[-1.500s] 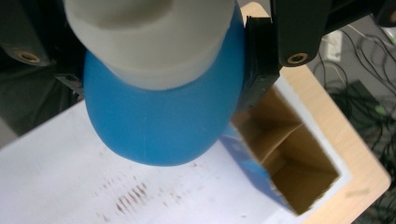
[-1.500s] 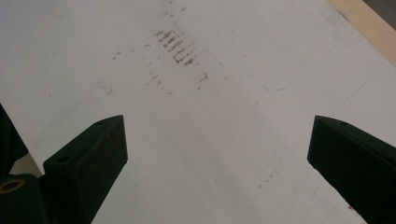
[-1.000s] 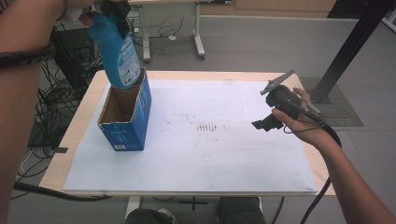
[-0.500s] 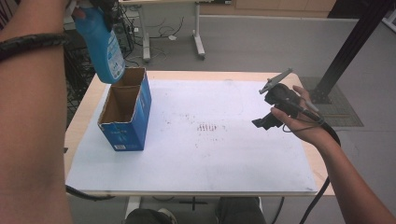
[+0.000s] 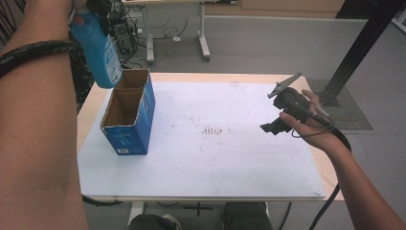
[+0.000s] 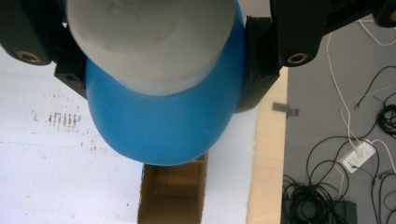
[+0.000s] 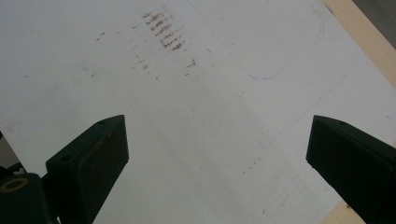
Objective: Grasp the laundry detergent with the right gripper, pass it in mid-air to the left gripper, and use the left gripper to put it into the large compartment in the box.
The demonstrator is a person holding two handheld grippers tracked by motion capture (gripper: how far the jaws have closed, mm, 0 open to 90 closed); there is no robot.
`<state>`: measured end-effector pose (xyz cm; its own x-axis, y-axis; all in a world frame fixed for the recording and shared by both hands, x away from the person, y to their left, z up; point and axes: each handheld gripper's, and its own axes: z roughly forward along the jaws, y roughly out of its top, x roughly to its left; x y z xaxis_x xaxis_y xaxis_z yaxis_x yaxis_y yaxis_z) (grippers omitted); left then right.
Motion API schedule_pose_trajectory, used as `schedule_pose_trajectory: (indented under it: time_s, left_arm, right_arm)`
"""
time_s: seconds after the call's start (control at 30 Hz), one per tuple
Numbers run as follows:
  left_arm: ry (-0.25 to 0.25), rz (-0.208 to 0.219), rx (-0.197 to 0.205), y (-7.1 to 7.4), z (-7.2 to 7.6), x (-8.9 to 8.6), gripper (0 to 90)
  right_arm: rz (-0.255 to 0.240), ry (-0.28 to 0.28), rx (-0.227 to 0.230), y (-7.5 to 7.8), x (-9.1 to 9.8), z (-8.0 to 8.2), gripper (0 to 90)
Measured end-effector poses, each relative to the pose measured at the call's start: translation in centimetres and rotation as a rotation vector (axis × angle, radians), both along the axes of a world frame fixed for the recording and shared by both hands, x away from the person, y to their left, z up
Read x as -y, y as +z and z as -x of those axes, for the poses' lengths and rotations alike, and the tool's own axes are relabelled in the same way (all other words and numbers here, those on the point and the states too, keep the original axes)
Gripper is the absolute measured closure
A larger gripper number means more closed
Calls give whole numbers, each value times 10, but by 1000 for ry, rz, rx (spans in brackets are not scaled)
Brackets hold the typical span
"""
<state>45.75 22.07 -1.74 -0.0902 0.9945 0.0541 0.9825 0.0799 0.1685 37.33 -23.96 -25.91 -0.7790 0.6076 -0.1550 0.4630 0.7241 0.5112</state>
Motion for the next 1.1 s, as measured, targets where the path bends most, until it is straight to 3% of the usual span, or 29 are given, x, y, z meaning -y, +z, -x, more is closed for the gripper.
schedule_pose_trajectory:
  time_s: [0.57, 1.1]
  left_arm:
    - [-6, 22, -19, -33, -5, -8, 362]
    - [-15, 42, -41, -89, -11, -17, 362]
  right_arm:
    - [16, -1, -7, -1, -2, 1, 58]
    - [50, -4, -12, -2, -5, -2, 60]
